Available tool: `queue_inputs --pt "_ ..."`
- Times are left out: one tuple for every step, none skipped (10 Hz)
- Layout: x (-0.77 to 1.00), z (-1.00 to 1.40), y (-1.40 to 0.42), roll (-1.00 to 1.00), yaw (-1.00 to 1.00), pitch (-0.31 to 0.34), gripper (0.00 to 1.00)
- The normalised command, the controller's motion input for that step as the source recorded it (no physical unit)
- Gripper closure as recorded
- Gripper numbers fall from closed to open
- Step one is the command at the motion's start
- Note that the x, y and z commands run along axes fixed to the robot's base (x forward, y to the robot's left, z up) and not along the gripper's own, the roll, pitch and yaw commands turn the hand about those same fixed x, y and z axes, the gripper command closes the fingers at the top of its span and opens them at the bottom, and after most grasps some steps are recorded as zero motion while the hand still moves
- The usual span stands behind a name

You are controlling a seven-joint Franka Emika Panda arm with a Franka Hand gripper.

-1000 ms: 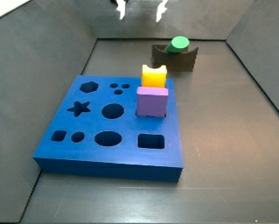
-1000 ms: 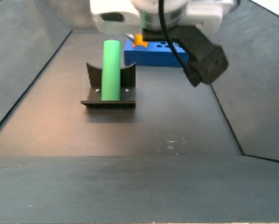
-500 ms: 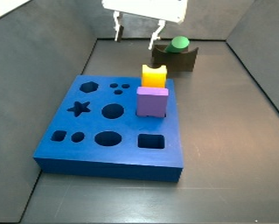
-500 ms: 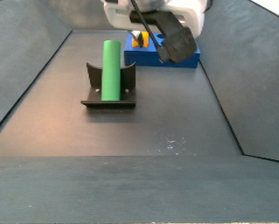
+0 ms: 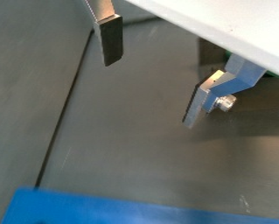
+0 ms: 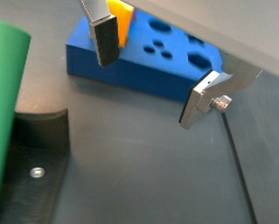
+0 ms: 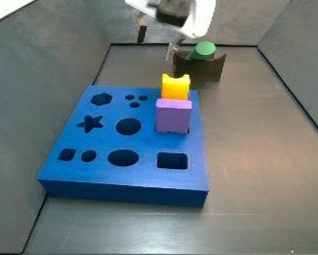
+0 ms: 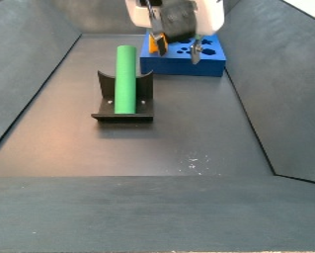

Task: Pick up the oval object. Move up. Place the oval object on the fixture. Regrasp the oval object. Move to above the board. Insert the oval object.
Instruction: Regrasp the oval object.

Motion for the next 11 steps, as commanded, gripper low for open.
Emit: queue_inputs --pt "-0.05 0.01 -0.02 1.0 -0.96 -0.253 0.0" --pt "-0.05 0.0 -0.01 1.0 -0.96 -0.252 0.0" --pt "-0.05 0.0 -0.01 1.0 -0.97 -0.244 0.0" --pt "-0.04 0.0 -0.01 1.0 -0.98 -0.232 0.0" --pt "-0.04 -0.01 -0.01 1.0 -0.99 -0.211 0.0" --pt "-0.05 0.0 0.0 0.99 -1.0 -0.166 0.0" --pt "-0.05 0.01 -0.01 0.96 -1.0 -0.084 0.0" --pt "-0.05 0.01 -0.01 0.95 -1.0 -0.028 0.0" --pt "-0.03 0.01 -0.01 0.95 -1.0 0.123 0.0" --pt "-0.02 0.0 -0.01 0.94 -1.0 0.26 0.0" --pt "-0.01 -0.03 -0.01 0.82 -0.84 0.474 0.0"
